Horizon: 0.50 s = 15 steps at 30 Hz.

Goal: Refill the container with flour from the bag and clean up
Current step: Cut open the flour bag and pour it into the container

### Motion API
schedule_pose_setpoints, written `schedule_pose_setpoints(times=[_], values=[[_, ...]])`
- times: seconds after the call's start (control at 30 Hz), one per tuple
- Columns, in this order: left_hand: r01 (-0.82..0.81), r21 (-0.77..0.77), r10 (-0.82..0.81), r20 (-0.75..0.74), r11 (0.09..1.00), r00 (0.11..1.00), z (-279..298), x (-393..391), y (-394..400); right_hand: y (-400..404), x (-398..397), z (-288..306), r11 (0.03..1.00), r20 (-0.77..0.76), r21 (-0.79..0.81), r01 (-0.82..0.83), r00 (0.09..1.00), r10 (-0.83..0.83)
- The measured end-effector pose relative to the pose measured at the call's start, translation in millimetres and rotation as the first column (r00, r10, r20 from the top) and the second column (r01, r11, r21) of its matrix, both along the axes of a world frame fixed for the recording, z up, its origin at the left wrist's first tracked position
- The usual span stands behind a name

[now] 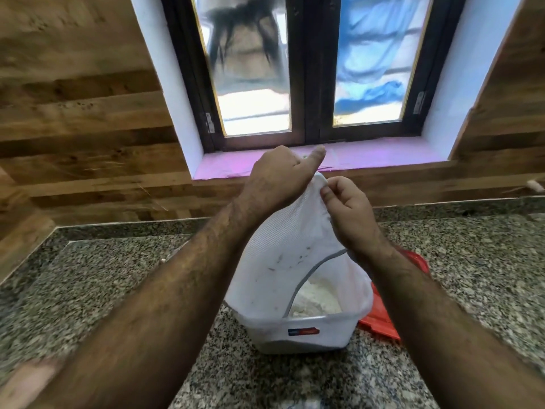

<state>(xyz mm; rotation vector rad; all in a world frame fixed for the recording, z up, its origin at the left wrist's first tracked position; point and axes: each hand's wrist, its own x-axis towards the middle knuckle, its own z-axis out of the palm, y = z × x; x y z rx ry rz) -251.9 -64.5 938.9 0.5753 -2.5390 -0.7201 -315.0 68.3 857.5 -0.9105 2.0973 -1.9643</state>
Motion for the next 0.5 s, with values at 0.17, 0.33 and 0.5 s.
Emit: schedule_pose_setpoints(times=[0.17,0.33,0.5], values=[[-0.168,-0.100,0.159,-0.094,0.981,0.983,-18.8,53.3,-35.6,1.4,-0.6,-13.8,0.996,0.237,-0.093,-0.003,0.971,0.025],[-0.359,0.151,0.381,-0.165,0.921,0.910,-73.4,122.4,-93.2,8.5,-4.8,-18.0,0.985,0.335,-0.169,-0.035,0.938,0.091],[-0.365,0.612,0.503,-0.062,0.702,0.862,-131.5,151.8,-128.5,3.1,0.4,-13.1,0.968,0.388,-0.224,-0.117,0.900,0.199]])
